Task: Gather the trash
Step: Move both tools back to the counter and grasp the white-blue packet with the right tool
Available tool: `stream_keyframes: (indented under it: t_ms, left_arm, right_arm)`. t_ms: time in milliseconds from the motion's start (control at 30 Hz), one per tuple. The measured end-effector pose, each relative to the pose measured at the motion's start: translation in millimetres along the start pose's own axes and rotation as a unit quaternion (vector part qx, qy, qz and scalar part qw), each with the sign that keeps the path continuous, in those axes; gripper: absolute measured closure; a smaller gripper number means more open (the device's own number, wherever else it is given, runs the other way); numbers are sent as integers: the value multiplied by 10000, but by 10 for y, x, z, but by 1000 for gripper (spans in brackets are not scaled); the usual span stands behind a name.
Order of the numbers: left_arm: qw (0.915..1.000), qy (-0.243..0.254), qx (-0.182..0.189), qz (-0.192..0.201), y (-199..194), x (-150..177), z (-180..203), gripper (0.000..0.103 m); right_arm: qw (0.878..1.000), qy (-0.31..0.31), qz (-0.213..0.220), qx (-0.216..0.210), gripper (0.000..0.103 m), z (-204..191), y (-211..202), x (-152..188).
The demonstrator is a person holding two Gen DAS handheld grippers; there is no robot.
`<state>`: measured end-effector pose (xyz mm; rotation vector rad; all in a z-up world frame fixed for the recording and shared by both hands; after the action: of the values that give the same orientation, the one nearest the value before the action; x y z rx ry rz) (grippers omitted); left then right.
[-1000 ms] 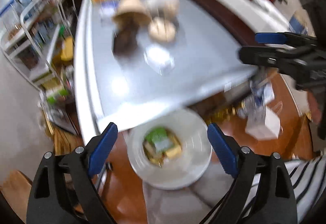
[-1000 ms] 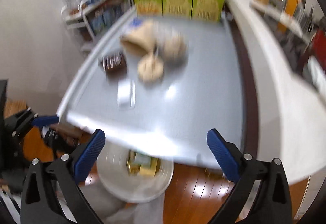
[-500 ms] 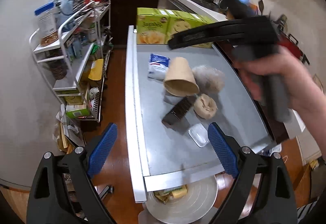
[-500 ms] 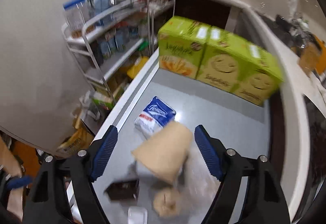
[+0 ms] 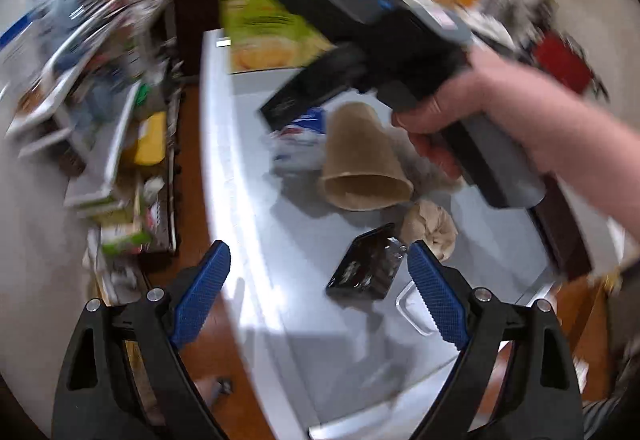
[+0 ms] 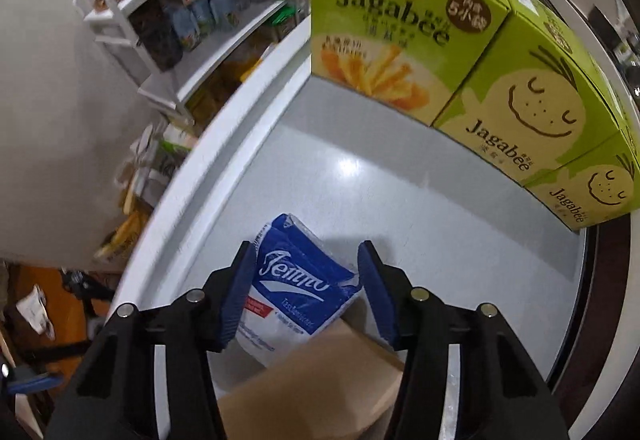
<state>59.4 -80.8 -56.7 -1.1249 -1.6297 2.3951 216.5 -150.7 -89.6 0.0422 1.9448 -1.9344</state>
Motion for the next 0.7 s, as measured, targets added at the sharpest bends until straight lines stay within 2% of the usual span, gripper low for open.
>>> stream_keyframes:
  t_ms: [100,233,500,567,667,700]
  left_arm:
    - [9991,249,235,-243,208,11,172,12]
    - [9974,424,374,-455,394,39,293,14]
    - [9954,479,428,-707,523,116,219,16]
    - [9955,405,444,-728,518,118,183,20]
    - [9962,354,404,-684,507,110,178,20]
    - [9967,314,420,-620,474,92,171,20]
  right_arm:
    - [9999,-93,-67,-64,53,60,-43,167]
    - [9997,10,-153,-171,52,187,-126,480]
    - [9974,496,-190,-486,51,377,-339,1181]
    - [9963,646,-196,-532,50,405,-369,1302]
    - [9969,732,-81,-271,35,455,-452,1422]
    - [9970,738,46,-235,24,460,-512,1436]
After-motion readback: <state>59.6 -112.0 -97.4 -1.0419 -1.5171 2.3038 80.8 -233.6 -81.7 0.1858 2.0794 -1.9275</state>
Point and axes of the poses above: each gripper's, at about its wrist camera, not at the fingertips, and y roughly the way its jaws point, z to its right, x to its underside, the point moved 4 cm from there along y, roughly the way its jaws point, and after that the axes turned 4 degrees about -y, right-handed, at the moved point
